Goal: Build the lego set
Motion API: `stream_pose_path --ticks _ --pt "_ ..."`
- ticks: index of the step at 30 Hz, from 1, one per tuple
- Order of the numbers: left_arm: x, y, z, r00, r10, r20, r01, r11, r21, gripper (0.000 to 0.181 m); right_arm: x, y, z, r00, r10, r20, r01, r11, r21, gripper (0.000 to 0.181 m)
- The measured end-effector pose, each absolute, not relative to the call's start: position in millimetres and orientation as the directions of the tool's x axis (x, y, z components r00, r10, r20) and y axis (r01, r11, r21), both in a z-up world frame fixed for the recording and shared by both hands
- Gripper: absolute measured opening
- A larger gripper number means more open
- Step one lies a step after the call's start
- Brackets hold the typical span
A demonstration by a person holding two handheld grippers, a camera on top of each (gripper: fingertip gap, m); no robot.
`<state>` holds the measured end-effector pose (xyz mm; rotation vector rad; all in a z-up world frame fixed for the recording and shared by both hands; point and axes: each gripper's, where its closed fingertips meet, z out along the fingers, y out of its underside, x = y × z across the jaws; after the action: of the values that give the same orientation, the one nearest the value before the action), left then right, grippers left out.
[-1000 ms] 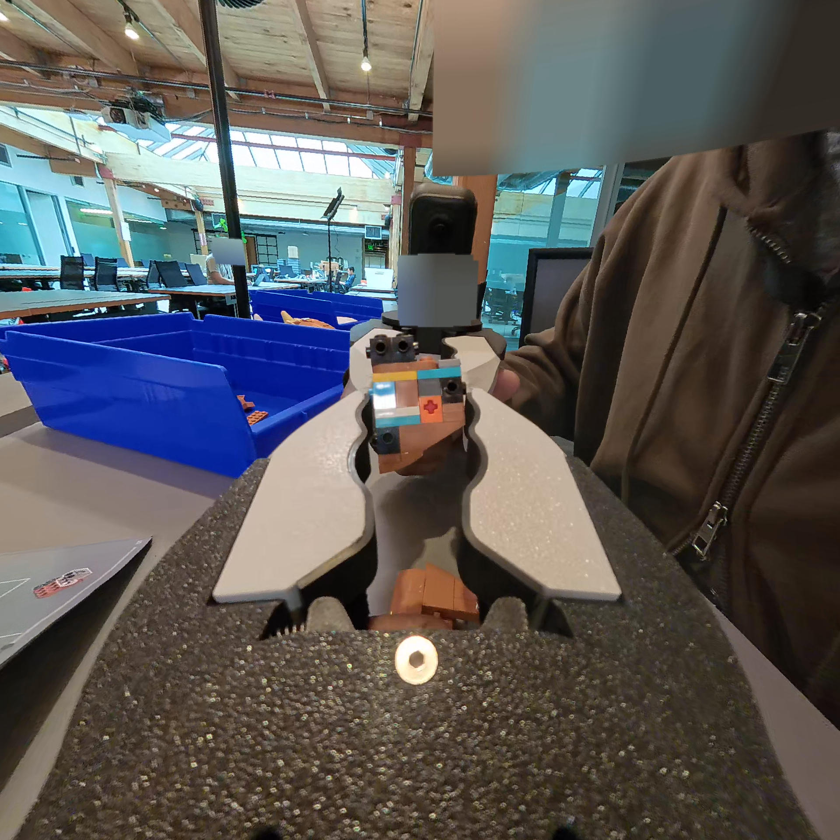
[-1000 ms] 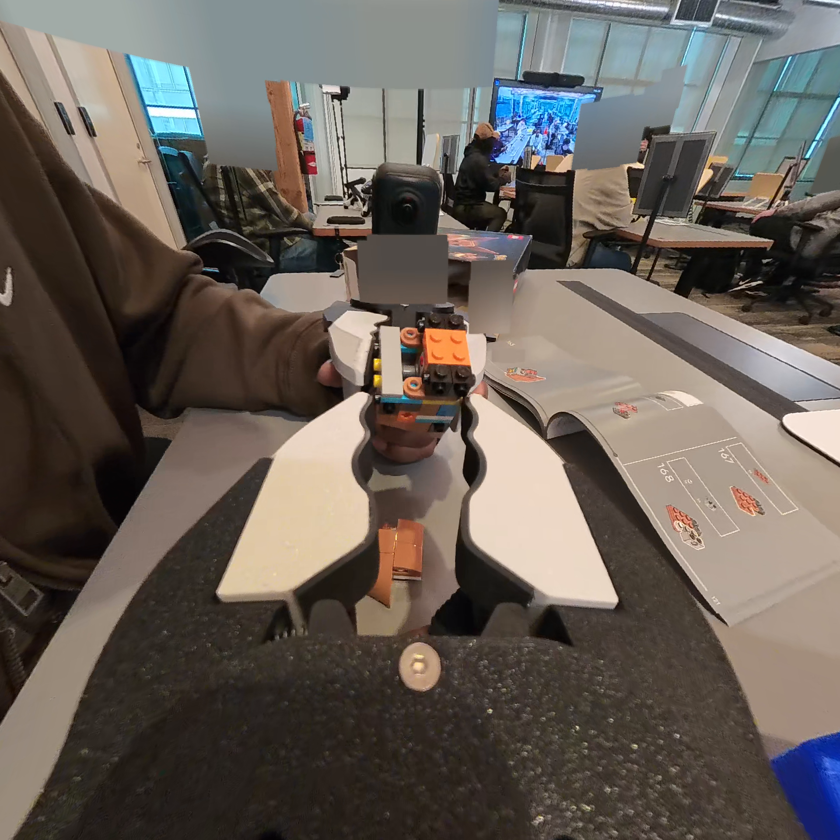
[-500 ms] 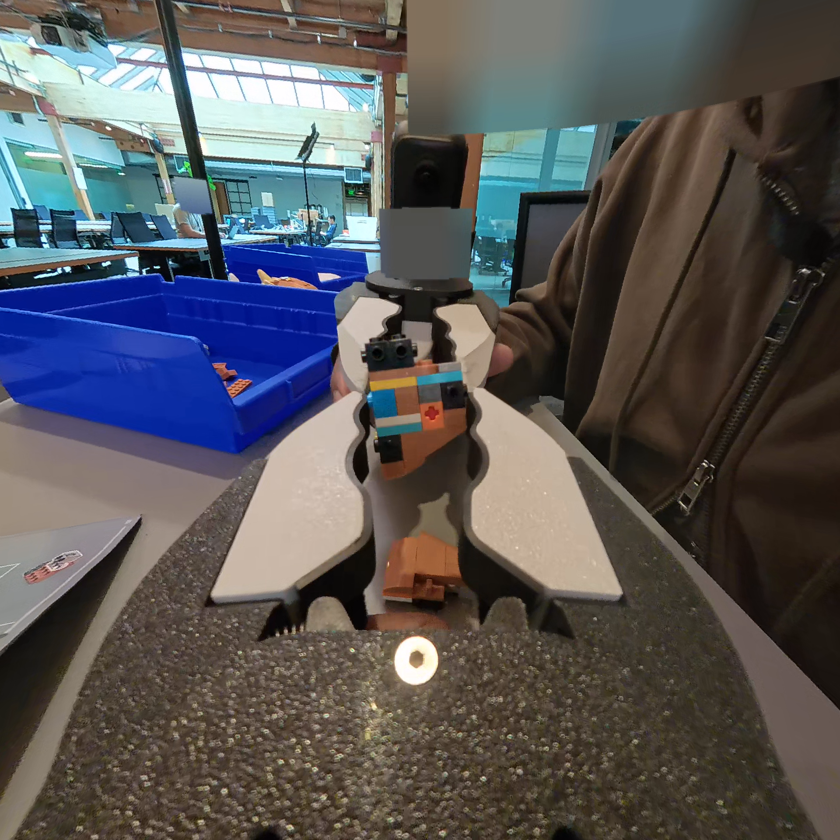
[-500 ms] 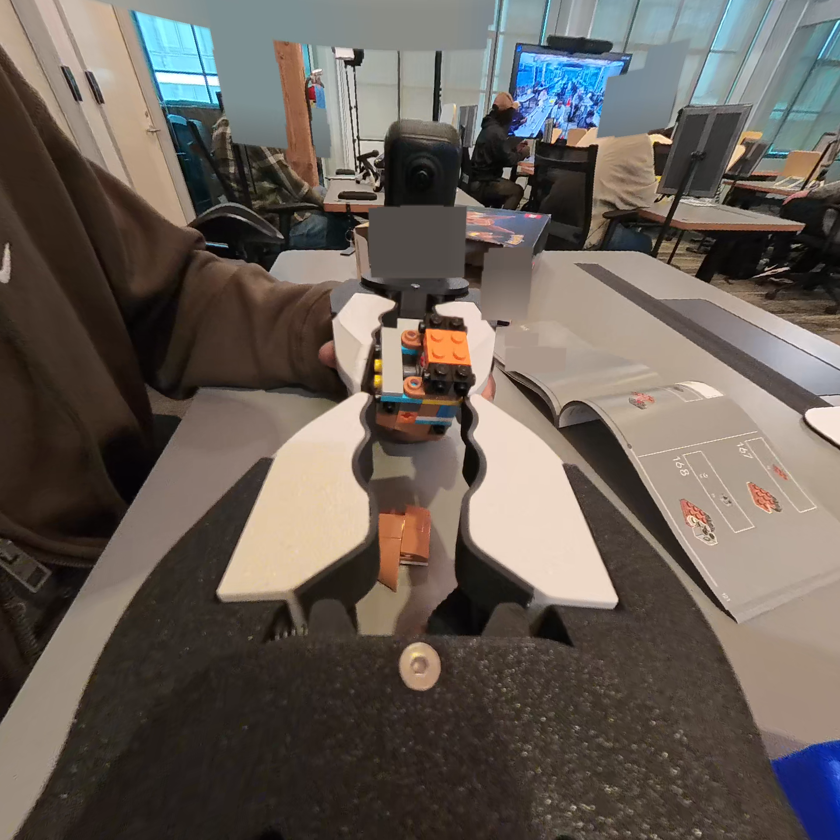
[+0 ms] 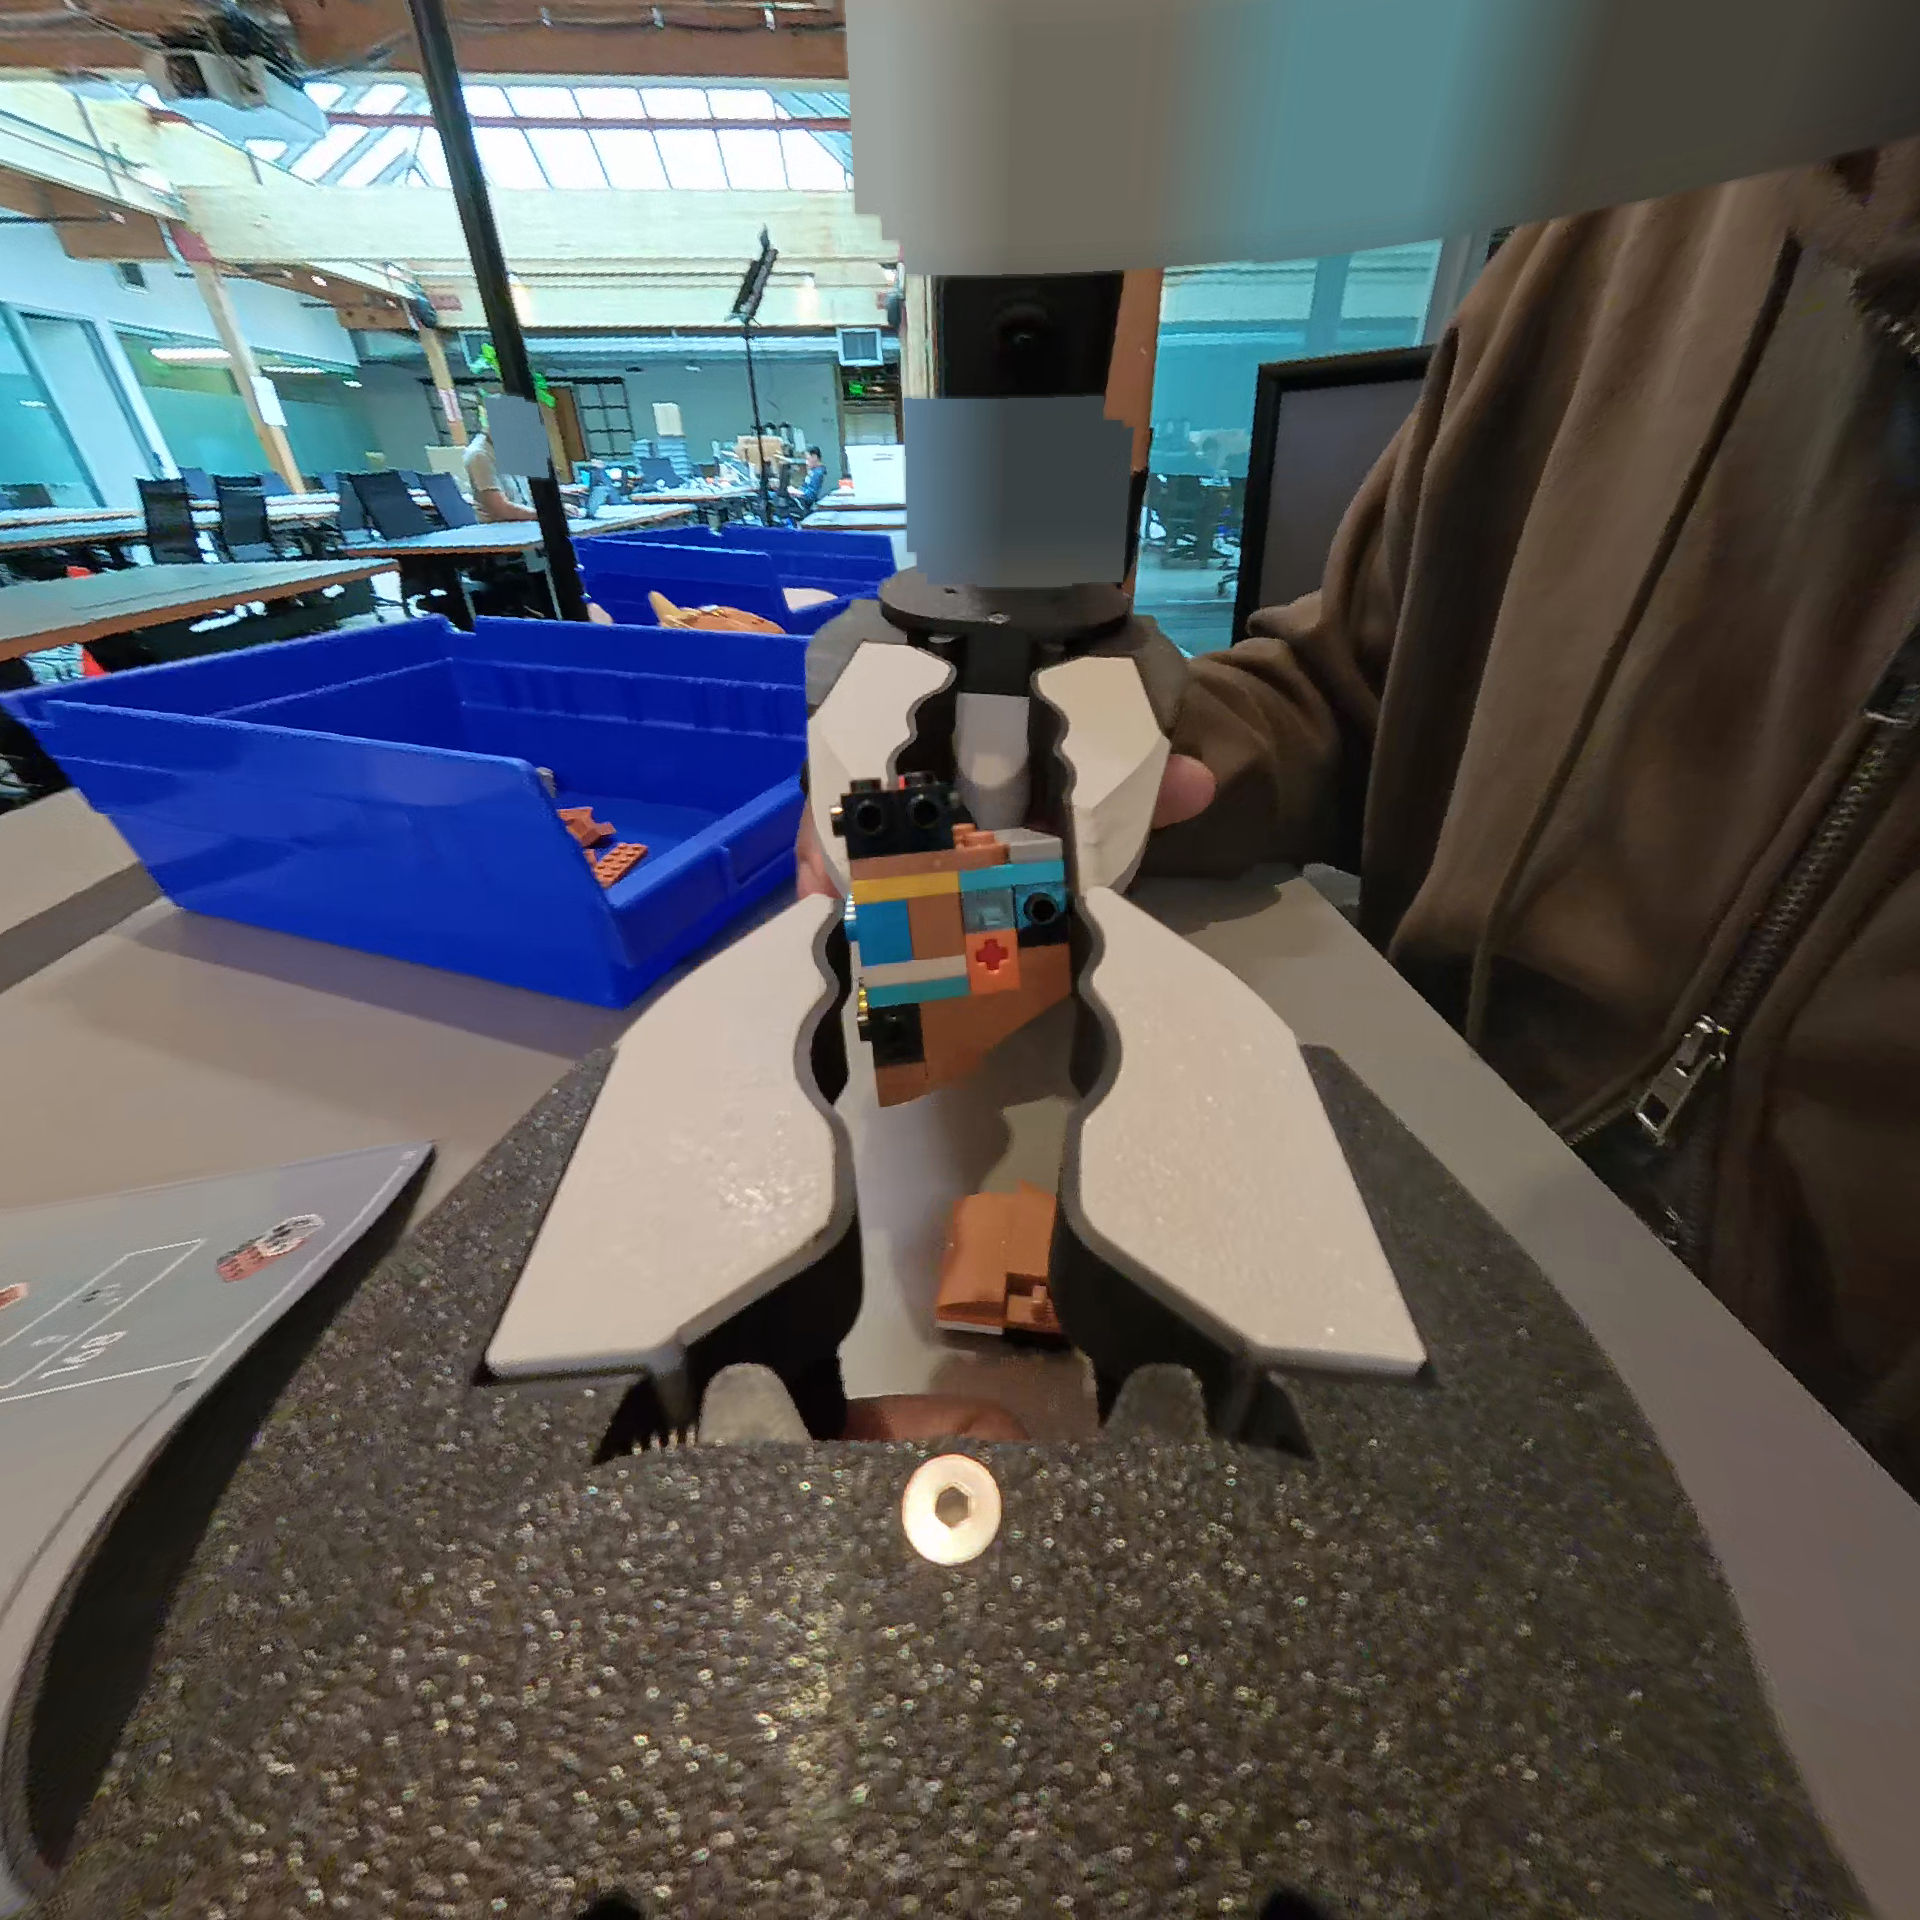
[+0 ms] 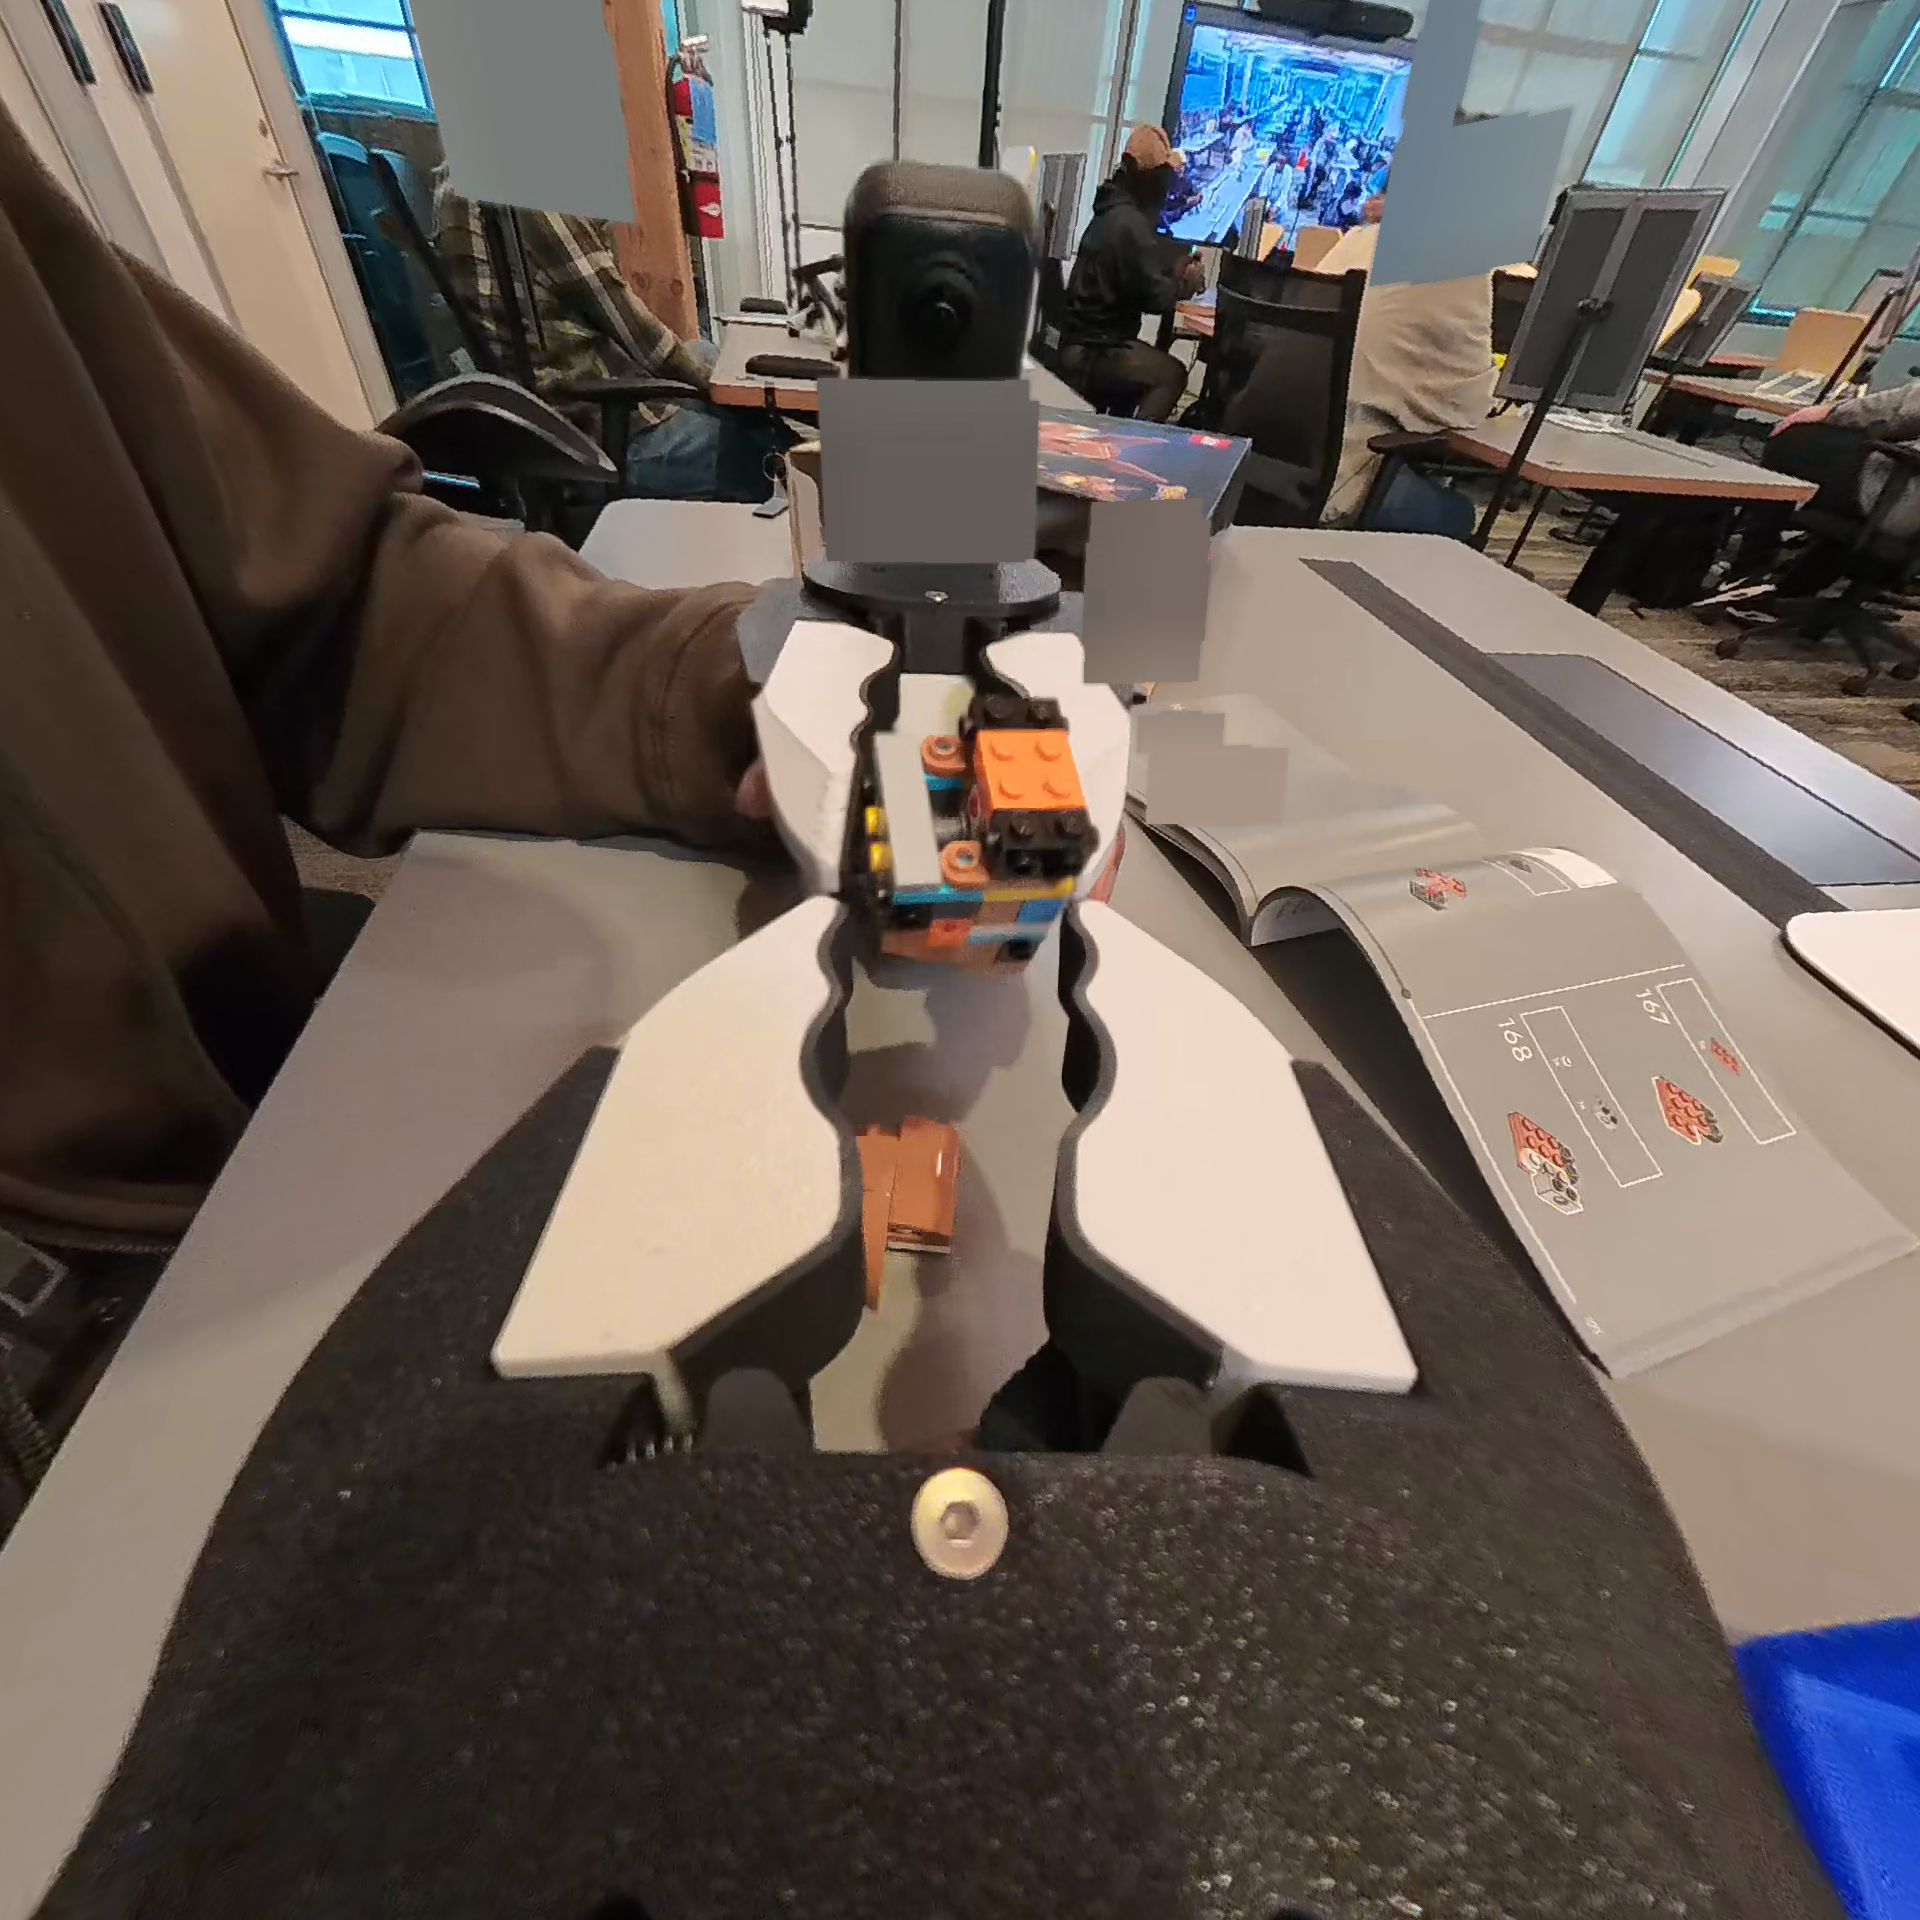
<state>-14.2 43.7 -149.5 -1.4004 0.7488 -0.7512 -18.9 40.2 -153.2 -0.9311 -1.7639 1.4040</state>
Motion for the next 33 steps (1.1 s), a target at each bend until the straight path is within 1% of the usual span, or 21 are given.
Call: stream_pose_path --ticks 2,5,9,12,17,21,25,28,33 --pt "-22.2 43.8 -144.8 0.577 -0.816 -0.010 0.041 0.041 -0.998 0.040 -17.5 44.4 -157.7 -0.513 0.856 0.058 0.165 0.164 -0.973 0.041" --pt "-32.6 41.5 -135.5 0.579 -0.815 -0.002 0.099 0.072 -0.993 0.040 -14.2 44.9 -175.6 -0.540 0.842 -0.001 0.284 0.181 -0.942 0.050" --pt "-41.3 38.3 -124.6 0.563 -0.826 0.030 0.201 0.102 -0.974 0.040 -9.6 34.3 -202.5 -0.576 0.817 -0.019 0.390 0.254 -0.885 0.058" --pt "-45.3 37.0 -120.5 0.554 -0.831 0.043 0.245 0.113 -0.963 0.040 -7.1 28.3 -214.7 -0.590 0.807 -0.011 0.426 0.300 -0.853 0.062" --pt "-49.2 34.2 -114.9 0.544 -0.838 0.049 0.286 0.130 -0.949 0.040 -9.5 29.0 -218.8 -0.568 0.822 -0.037 0.452 0.275 -0.849 0.062" --pt "-47.7 32.6 -114.3 0.540 -0.841 0.038 0.281 0.138 -0.950 0.040 -10.9 30.4 -225.4 -0.551 0.834 -0.041 0.478 0.275 -0.834 0.062" --pt "-42.7 31.3 -117.2 0.539 -0.842 0.009 0.238 0.142 -0.961 0.040 -11.5 31.2 -232.1 -0.536 0.843 -0.048 0.508 0.277 -0.816 0.062" --pt "-38.7 29.4 -119.7 0.533 -0.846 -0.018 0.199 0.146 -0.969 0.040 -11.0 33.2 -239.5 -0.525 0.850 -0.048 0.541 0.289 -0.790 0.064" --pt "-37.4 28.2 -122.8 0.537 -0.842 -0.053 0.146 0.155 -0.977 0.040 -12.1 33.7 -241.5 -0.504 0.862 -0.054 0.561 0.279 -0.780 0.069"
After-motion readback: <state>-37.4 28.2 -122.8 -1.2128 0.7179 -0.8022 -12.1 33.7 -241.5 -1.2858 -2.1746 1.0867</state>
